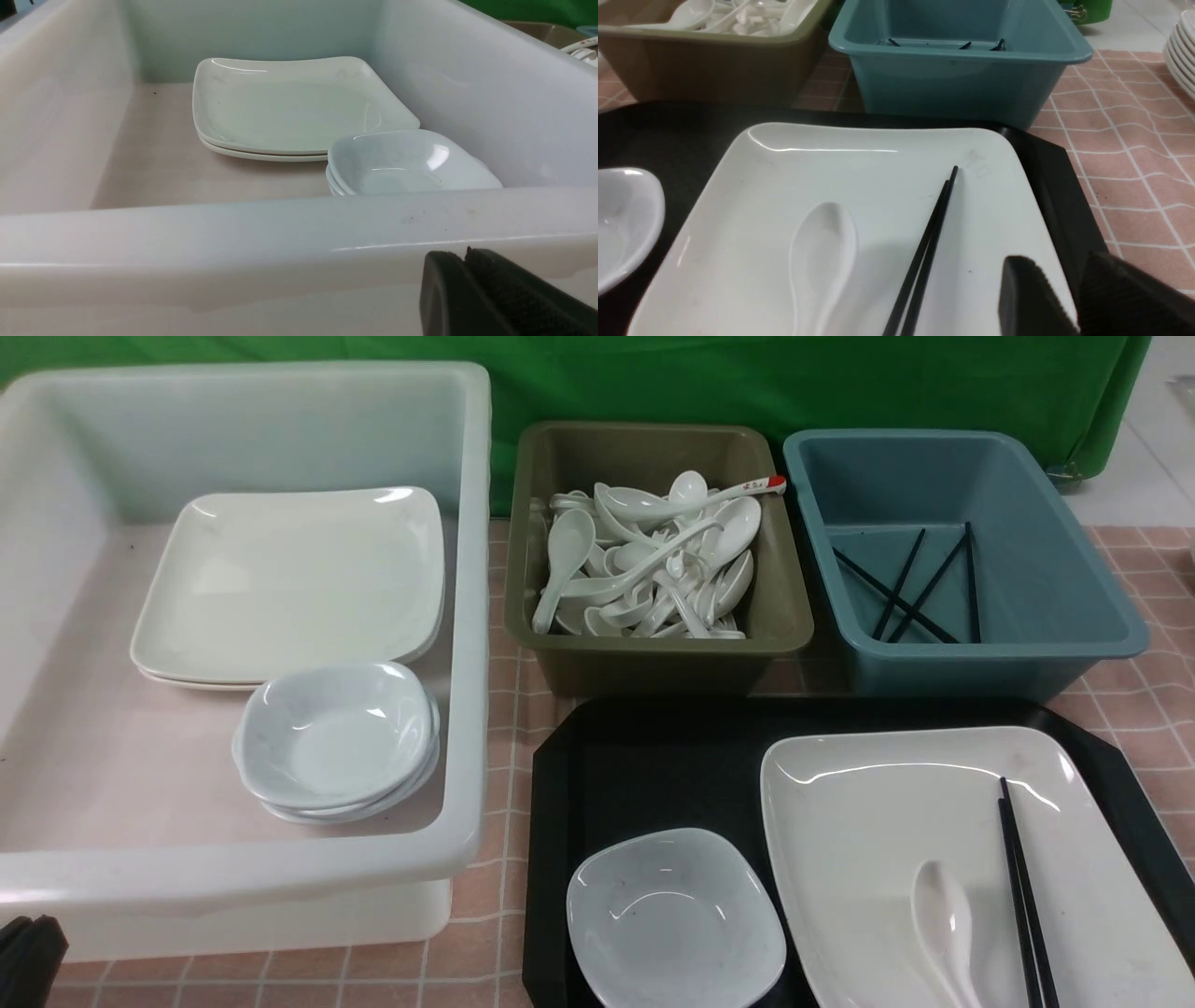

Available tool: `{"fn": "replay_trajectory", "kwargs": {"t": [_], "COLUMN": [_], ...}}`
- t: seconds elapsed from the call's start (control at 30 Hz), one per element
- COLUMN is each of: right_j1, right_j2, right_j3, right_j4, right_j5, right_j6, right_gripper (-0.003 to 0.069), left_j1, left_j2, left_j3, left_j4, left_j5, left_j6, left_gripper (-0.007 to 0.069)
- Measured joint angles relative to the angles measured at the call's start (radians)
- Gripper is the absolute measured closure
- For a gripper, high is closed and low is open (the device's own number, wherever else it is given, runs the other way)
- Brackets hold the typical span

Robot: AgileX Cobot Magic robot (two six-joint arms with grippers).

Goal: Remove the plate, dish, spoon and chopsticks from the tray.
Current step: Use the right arm to grab a pair of chopsticks from the plate

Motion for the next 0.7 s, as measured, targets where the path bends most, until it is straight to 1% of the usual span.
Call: {"fn": "replay_trajectory", "kwargs": {"t": [0.07, 0.13, 0.2, 0.27, 0.33, 0.43, 0.5, 0.53, 0.6, 0.63, 0.67, 0.7], "right_j1": [0.0, 0.0, 0.0, 0.0, 0.0, 0.0, 0.0, 0.0, 0.0, 0.0, 0.0, 0.0], "right_j2": [0.0, 0.0, 0.0, 0.0, 0.0, 0.0, 0.0, 0.0, 0.0, 0.0, 0.005, 0.021], "right_j3": [0.0, 0.0, 0.0, 0.0, 0.001, 0.002, 0.003, 0.005, -0.001, -0.003, -0.039, -0.092], "right_j4": [0.025, 0.075, 0.131, 0.154, 0.162, 0.17, 0.174, 0.175, 0.174, 0.174, 0.169, 0.163], "right_j5": [0.002, 0.003, 0.006, 0.007, 0.007, -0.001, -0.01, -0.025, -0.036, -0.036, -0.037, -0.046], "right_j6": [0.077, 0.239, 0.445, 0.581, 0.671, 0.726, 0.725, 0.718, 0.697, 0.692, 0.65, 0.595], "right_gripper": [0.0417, 0.0417, 0.0417, 0.0417, 0.0417, 0.0417, 0.0419, 0.0438, 0.0498, 0.0516, 0.0582, 0.0617], "left_j1": [0.0, 0.0, 0.0, 0.0, 0.0, 0.0, 0.0, 0.0, 0.0, 0.0, 0.0, 0.0], "left_j2": [0.0, 0.0, 0.0, 0.0, 0.0, 0.0, 0.0, 0.0, 0.0, 0.0, 0.0, 0.0], "left_j3": [0.0, 0.0, 0.0, 0.0, 0.0, 0.0, 0.0, 0.0, 0.0, 0.0, 0.0, 0.0], "left_j4": [0.0, 0.0, 0.0, 0.0, 0.0, 0.0, 0.0, 0.0, 0.0, 0.0, 0.0, 0.0], "left_j5": [0.0, 0.0, 0.0, 0.0, 0.0, 0.0, 0.0, 0.001, 0.001, 0.001, 0.001, 0.001], "left_j6": [0.0, 0.0, 0.0, 0.0, 0.0, 0.0, 0.0, 0.0, 0.0, 0.0, 0.0, 0.0], "left_gripper": [0.0604, 0.0604, 0.0604, 0.0604, 0.0604, 0.0604, 0.0604, 0.0604, 0.0604, 0.0604, 0.0604, 0.0604]}}
